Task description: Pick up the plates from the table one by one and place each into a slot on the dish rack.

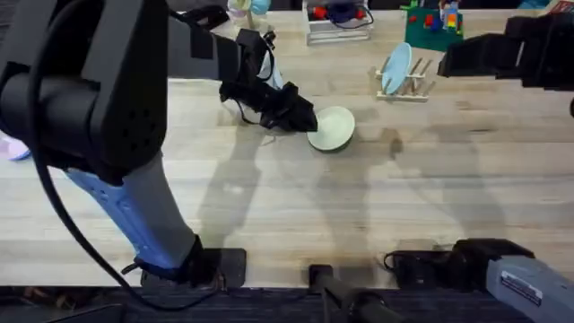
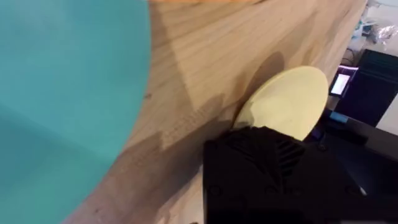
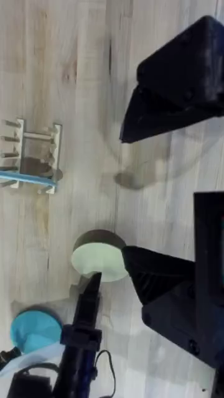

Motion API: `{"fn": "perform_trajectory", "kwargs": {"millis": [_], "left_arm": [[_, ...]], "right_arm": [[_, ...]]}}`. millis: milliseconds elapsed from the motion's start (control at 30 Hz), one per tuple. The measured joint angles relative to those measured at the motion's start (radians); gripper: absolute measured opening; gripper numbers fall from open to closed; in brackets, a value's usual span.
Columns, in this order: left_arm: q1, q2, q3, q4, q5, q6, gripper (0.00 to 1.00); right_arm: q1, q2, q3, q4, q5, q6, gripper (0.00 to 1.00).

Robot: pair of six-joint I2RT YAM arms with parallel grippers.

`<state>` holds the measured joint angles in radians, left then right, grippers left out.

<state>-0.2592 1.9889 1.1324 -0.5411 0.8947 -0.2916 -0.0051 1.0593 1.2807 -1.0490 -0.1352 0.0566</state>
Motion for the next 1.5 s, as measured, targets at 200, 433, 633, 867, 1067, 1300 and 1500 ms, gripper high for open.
{"fn": "perform_trajectory", "kwargs": {"millis": [200,433,633,867,1067,1300,1500], "left_arm": [[0.0,0.0,0.0,0.0,0.0,0.0,0.041],[0.0,0.0,0.0,0.0,0.0,0.0,0.041],[0.0,0.0,0.0,0.0,0.0,0.0,0.041],[0.0,0.0,0.0,0.0,0.0,0.0,0.042],[0.0,0.0,0.0,0.002,0.0,0.0,0.041],[0.0,0.0,0.0,0.003,0.0,0.0,0.041],[0.0,0.0,0.0,0.003,0.0,0.0,0.041]], "right_arm": [[0.0,0.0,0.0,-0.025,-0.022,0.013,0.993],[0.0,0.073,0.002,-0.026,-0.146,0.05,0.993],[0.0,0.188,0.002,-0.025,-0.187,0.14,0.995],[0.024,0.281,0.002,-0.022,-0.197,0.184,0.995],[0.09,0.354,0.002,0.025,-0.203,0.191,0.995],[0.154,0.442,0.002,0.068,-0.203,0.198,0.993],[0.186,0.5,-0.006,0.139,-0.209,0.199,0.989]]}}
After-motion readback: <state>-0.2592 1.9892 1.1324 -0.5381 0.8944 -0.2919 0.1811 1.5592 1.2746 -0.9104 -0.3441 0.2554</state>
